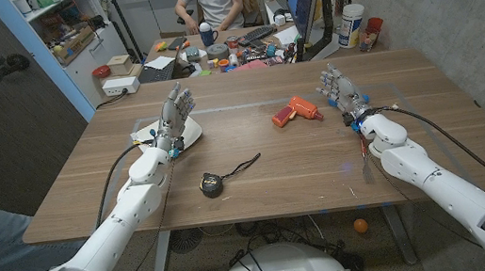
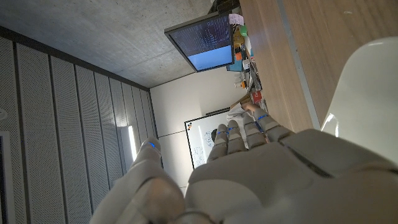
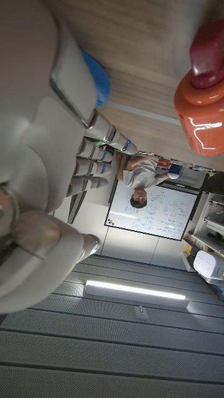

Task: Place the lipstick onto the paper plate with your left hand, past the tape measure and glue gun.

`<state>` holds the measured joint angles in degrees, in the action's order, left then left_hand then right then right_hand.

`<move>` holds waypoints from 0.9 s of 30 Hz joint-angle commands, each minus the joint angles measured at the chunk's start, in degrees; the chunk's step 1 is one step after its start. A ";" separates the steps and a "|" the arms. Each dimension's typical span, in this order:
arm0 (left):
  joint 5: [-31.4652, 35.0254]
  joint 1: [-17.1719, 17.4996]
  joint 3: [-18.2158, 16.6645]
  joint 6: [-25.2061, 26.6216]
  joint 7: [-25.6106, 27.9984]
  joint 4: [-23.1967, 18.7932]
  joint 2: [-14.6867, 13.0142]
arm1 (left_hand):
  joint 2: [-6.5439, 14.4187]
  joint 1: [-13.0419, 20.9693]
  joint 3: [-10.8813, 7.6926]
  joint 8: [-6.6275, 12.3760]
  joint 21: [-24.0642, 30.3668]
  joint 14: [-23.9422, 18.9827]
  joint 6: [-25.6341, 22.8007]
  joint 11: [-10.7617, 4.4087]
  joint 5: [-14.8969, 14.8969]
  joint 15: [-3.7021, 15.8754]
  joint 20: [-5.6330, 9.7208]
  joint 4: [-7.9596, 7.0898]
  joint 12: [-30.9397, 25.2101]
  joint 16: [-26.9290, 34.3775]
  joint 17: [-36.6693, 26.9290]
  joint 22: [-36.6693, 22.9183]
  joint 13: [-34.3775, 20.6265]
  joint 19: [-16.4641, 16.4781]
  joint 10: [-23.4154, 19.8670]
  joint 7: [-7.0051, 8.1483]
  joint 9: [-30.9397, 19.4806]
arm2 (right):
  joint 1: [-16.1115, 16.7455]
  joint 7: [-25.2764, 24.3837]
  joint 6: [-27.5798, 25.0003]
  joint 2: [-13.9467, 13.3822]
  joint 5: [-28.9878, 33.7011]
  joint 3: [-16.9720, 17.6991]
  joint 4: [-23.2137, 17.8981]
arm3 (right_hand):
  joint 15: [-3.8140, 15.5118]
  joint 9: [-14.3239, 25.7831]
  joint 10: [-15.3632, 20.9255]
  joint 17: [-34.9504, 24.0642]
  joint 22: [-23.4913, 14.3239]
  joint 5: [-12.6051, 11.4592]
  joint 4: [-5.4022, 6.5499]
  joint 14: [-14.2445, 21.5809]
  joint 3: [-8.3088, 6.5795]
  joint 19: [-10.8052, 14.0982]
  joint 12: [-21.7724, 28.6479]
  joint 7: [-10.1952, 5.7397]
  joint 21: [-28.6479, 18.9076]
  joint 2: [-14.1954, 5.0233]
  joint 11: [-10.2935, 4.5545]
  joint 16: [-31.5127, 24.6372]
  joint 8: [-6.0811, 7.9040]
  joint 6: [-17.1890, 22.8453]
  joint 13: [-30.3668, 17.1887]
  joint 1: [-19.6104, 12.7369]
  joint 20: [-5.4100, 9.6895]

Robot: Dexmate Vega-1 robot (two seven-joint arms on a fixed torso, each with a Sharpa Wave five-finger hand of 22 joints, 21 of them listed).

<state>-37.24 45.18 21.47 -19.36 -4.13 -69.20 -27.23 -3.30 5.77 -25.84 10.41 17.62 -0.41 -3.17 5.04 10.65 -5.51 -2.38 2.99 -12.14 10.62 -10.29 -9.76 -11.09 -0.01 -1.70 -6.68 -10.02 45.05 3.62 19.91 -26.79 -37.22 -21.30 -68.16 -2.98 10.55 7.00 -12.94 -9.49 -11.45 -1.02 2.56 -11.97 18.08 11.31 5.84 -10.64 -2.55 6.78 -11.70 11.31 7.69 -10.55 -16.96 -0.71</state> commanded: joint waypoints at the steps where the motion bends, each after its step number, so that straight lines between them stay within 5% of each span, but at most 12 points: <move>1: -0.06 -2.42 0.34 -1.32 -1.75 3.61 1.40 | 0.11 0.59 -0.35 0.41 0.24 -0.10 0.04 0.51 0.41 -0.38 -0.45 0.03 -0.32 0.30 -0.25 -0.20 -0.17 0.16 -0.14 -0.61 -0.24 | -2.17 1.11 2.12 1.52 0.08 -0.01 3.39 | -0.52 0.07 0.35 -0.25 -0.31 -0.33 0.01 0.01 -0.27 0.45 0.27 0.23 -0.33 0.03 -0.04 -0.39 0.19 0.42 -0.12 -0.39 -0.15; 11: -0.74 1.26 0.21 2.54 -1.35 -3.50 -2.01 | 0.42 0.77 -0.42 0.25 -0.51 0.23 0.49 0.77 0.41 -0.89 -0.64 0.22 -0.06 0.18 -0.22 -0.21 -0.12 -0.66 0.32 -0.89 -0.25 | 2.68 -3.80 0.07 -1.09 1.10 0.76 -5.65 | -0.51 0.08 0.40 -0.19 -0.32 -0.35 0.04 0.11 -0.15 0.37 0.24 0.22 -0.31 0.08 -0.01 -0.40 0.17 0.51 -0.13 -0.20 -0.25; 27: -1.14 12.37 -3.76 5.12 1.67 -14.97 -11.45 | 1.18 1.57 -0.86 0.27 -1.22 0.25 0.73 0.91 0.36 -1.15 -1.03 0.72 -0.02 0.20 -0.18 -0.22 -0.09 -1.06 0.30 -0.95 -0.27 | 8.21 -9.83 -2.32 -2.30 3.56 0.12 -14.58 | -0.52 0.09 0.99 -0.09 -0.33 -0.40 0.07 0.41 0.02 0.28 0.37 0.05 -0.30 0.12 0.01 -0.45 0.26 0.99 -0.16 0.07 -0.44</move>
<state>-37.85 51.29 20.13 -15.61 -3.91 -77.92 -33.43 -2.24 6.83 -26.35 10.41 16.51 -0.14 -2.86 5.76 10.65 -6.30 -3.10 3.50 -12.14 10.61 -10.27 -9.75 -11.08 -0.75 -1.38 -6.97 -10.02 49.90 -2.53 19.40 -28.16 -35.15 -20.77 -77.05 -3.17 10.53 7.50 -12.92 -9.75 -11.45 -1.02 2.78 -11.96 18.07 11.31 5.92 -10.64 -2.49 6.86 -11.69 11.31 8.22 -10.54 -17.02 -0.72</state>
